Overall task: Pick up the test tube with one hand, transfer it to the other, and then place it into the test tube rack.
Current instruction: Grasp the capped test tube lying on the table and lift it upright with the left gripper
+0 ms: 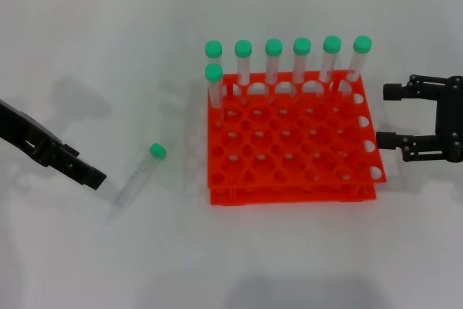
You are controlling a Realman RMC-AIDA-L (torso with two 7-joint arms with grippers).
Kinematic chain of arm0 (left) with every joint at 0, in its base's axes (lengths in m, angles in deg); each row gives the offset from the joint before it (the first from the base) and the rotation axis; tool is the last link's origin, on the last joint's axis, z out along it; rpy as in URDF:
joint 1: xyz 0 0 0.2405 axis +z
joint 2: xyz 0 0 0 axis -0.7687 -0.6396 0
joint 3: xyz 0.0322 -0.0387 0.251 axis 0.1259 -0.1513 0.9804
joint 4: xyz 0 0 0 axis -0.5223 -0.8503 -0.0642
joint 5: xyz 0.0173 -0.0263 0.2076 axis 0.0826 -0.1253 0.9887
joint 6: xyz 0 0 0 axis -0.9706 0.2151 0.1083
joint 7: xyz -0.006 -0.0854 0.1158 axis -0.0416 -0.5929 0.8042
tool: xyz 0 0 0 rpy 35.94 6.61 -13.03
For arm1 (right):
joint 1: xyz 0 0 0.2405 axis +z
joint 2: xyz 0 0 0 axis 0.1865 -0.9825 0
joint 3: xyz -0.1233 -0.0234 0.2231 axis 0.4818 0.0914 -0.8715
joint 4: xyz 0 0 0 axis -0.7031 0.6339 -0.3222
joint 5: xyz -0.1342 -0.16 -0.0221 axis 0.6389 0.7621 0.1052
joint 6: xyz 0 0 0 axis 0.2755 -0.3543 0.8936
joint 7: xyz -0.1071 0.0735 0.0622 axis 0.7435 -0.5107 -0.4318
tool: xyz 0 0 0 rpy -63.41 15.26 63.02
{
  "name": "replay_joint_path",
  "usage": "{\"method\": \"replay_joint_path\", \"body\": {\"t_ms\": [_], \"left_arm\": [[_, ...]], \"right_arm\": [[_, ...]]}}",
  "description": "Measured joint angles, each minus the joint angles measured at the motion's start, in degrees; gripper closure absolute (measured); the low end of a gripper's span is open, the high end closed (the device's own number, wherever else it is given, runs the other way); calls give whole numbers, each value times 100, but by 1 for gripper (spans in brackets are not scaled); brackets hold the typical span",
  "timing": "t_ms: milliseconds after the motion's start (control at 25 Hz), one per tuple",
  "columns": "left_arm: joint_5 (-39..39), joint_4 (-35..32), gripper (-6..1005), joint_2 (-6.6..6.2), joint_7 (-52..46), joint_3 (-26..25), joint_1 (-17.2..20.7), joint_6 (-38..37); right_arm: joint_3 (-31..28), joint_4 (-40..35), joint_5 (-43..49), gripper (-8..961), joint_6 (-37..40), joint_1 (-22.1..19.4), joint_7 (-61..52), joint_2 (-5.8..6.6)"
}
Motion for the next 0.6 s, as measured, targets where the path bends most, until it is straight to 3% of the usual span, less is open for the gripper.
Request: {"method": "replay_joint_path", "body": {"t_ms": [440,600], "left_arm": [[1175,423,125,553,-432,117,-411,504],[1291,412,124,682,-621,213,-433,514]], "right_arm": [[3,0,-111,175,-174,13,35,-82],[25,46,-111,177,-221,16,97,-104]]}}
